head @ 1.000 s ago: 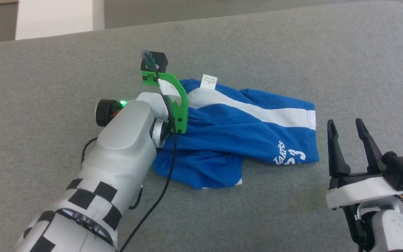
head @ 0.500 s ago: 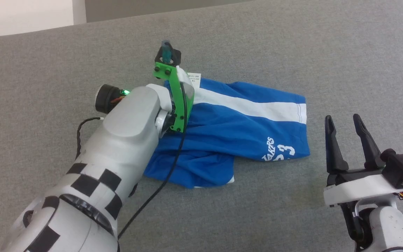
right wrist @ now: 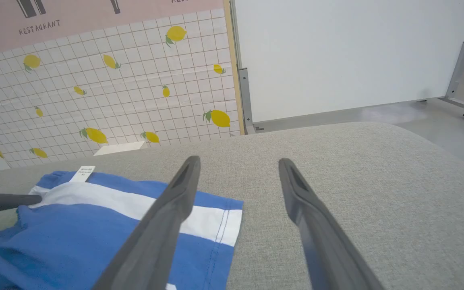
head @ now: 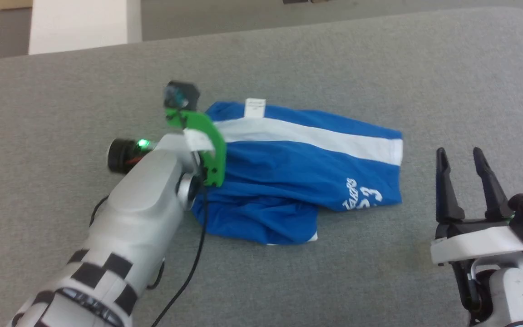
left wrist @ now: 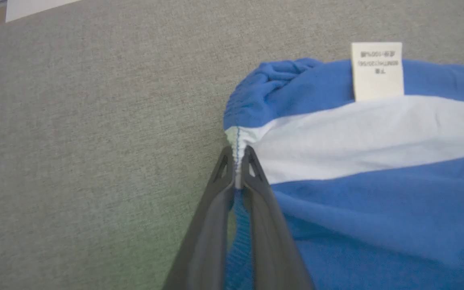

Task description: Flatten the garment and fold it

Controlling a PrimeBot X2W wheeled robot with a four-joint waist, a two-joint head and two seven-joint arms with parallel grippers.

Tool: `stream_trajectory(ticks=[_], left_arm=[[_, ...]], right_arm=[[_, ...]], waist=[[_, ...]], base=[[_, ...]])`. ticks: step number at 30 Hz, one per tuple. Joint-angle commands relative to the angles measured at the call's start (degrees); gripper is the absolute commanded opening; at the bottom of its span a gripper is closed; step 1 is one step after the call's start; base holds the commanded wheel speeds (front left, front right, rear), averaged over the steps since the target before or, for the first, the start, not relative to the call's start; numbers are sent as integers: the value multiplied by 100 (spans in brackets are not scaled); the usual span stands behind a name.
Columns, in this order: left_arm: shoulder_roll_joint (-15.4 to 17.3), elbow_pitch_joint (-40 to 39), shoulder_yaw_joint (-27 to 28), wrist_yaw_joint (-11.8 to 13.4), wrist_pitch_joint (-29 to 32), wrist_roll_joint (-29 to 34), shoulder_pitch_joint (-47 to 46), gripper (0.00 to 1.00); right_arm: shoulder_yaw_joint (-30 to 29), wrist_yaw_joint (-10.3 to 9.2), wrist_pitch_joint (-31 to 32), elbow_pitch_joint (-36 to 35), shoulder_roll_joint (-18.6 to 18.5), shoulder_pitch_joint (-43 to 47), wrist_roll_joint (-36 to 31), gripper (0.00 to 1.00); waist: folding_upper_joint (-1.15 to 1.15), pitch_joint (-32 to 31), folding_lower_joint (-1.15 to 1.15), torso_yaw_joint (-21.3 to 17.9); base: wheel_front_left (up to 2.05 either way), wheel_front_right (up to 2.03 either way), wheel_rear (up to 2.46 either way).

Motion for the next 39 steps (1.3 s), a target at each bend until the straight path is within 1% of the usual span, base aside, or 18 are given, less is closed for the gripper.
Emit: stream_trajectory(ticks=[1, 4, 7, 10, 13, 19, 22, 28, 33, 34, 36, 39], left_arm=[[130, -60, 39, -16, -53, -102, 166, 0], [277, -236, 97, -36, -63, -194, 392, 0], [396, -478, 109, -33, -45, -244, 596, 0], [459, -729, 108, 10, 15, -291, 786, 0], [529, -1004, 110, 98, 84, -322, 936, 0], [642, -1538, 101, 258, 269, -349, 1043, 0], [698, -1799, 91, 351, 359, -340, 1054, 0], [815, -2209, 72, 475, 523, -335, 1079, 0], [870, -2462, 49, 545, 615, -330, 1088, 0], [880, -2503, 39, 554, 643, -332, 1095, 0], [903, -2573, 30, 581, 673, -331, 1110, 0], [935, -2656, 15, 613, 727, -338, 1135, 0]], right_arm=[[-49, -9, -51, 30, 2, -132, -3, 100], [-70, -9, 57, 152, 2, -332, -127, 100], [-12, -9, 343, 411, 2, -711, -283, 100], [59, -9, 755, 778, 2, -1165, -370, 100], [103, -9, 1351, 1322, 2, -1708, -370, 100], [138, -9, 2842, 2535, 2, -2631, -223, 100], [157, -9, 3475, 3032, 2, -2993, -337, 100], [102, -9, 4415, 3704, 2, -3459, -730, 100], [217, -9, 5003, 4008, 2, -3723, -843, 100], [248, -9, 5178, 4071, 2, -3762, -858, 48], [294, -9, 5441, 4115, 2, -3825, -953, 0], [353, -9, 5687, 4050, 2, -3864, -1117, 0]], waist=[[0, -141, -1, 142], [0, -206, -1, 215], [0, -235, -1, 274], [0, -216, -1, 333], [0, -144, -1, 392], [0, 36, -1, 511], [0, 140, -1, 559], [0, 344, -1, 611], [0, 484, -1, 644], [0, 505, -1, 647], [0, 529, -1, 641], [0, 545, -1, 632]], base=[[0, 0, 0], [0, 0, 0], [0, 0, 0], [0, 0, 0], [0, 0, 0], [0, 0, 0], [0, 0, 0], [0, 0, 0], [0, 0, 0], [0, 0, 0], [0, 0, 0], [0, 0, 0]])
